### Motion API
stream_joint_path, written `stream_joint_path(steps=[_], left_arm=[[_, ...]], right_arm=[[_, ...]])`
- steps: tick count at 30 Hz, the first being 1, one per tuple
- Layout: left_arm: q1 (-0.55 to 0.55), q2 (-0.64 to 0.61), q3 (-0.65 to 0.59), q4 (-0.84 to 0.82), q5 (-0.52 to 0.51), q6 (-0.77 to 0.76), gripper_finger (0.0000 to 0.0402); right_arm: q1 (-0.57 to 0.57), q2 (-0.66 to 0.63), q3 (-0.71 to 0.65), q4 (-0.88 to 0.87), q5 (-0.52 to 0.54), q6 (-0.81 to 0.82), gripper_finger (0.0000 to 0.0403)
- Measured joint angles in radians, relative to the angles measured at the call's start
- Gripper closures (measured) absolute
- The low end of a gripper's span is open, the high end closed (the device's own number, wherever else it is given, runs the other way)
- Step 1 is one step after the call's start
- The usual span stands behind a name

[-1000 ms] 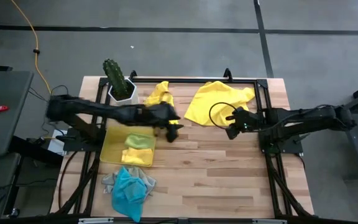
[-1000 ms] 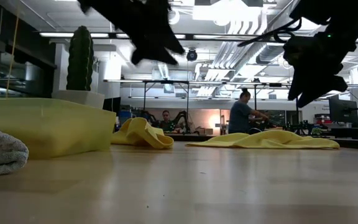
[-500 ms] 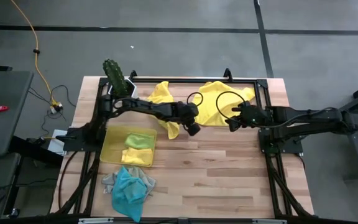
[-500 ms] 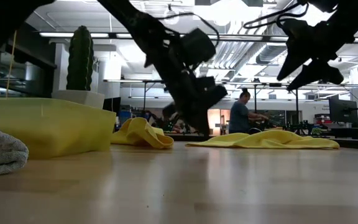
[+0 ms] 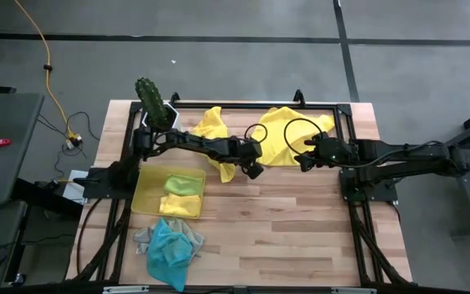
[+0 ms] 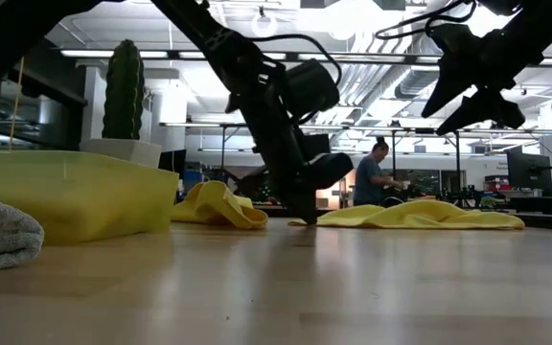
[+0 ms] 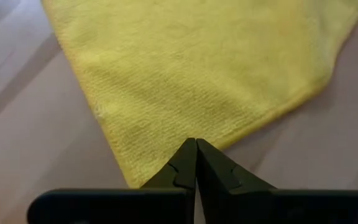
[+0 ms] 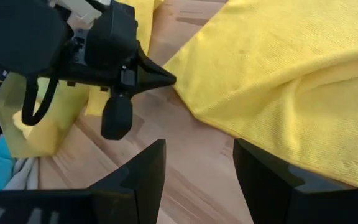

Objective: Fold microfiber towels
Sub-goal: Fold the right yellow microfiber towel

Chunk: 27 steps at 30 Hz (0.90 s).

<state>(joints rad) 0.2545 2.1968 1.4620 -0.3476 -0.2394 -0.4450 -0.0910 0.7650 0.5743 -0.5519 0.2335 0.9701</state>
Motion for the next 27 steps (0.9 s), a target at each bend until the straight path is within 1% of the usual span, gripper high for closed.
stream_joint_path(steps=[4, 10, 14, 18, 20, 22, 26, 27], left_arm=[[-0.044, -0.001, -0.001, -0.066, 0.008, 0.002, 0.0401], [-0.116, -0.015, -0.002, -0.123, 0.001, -0.011, 0.0401], [-0.159, -0.023, -0.003, -0.144, -0.012, -0.065, 0.0401], [-0.183, -0.027, -0.003, -0.146, -0.052, -0.102, 0.0402], [-0.187, -0.027, -0.004, -0.147, -0.061, -0.110, 0.0402], [-0.188, -0.027, -0.004, -0.148, -0.061, -0.120, 0.0402], [-0.186, -0.027, -0.004, -0.148, -0.060, -0.123, 0.0402], [-0.183, -0.027, -0.004, -0.148, -0.059, -0.125, 0.0402]], right_arm=[[0.000, 0.005, 0.000, -0.107, -0.035, 0.043, 0.0224], [0.000, 0.065, 0.000, -0.372, -0.048, 0.128, 0.0224], [0.000, 0.141, 0.000, -0.417, -0.010, 0.133, 0.0224], [0.000, 0.236, 0.000, -0.410, 0.073, 0.156, 0.0236], [-0.001, 0.287, 0.000, -0.391, 0.101, 0.153, 0.0254], [-0.001, 0.335, 0.000, -0.382, 0.122, 0.148, 0.0285], [-0.001, 0.425, 0.000, -0.362, 0.167, 0.148, 0.0377], [-0.001, 0.443, 0.000, -0.353, 0.185, 0.148, 0.0389]])
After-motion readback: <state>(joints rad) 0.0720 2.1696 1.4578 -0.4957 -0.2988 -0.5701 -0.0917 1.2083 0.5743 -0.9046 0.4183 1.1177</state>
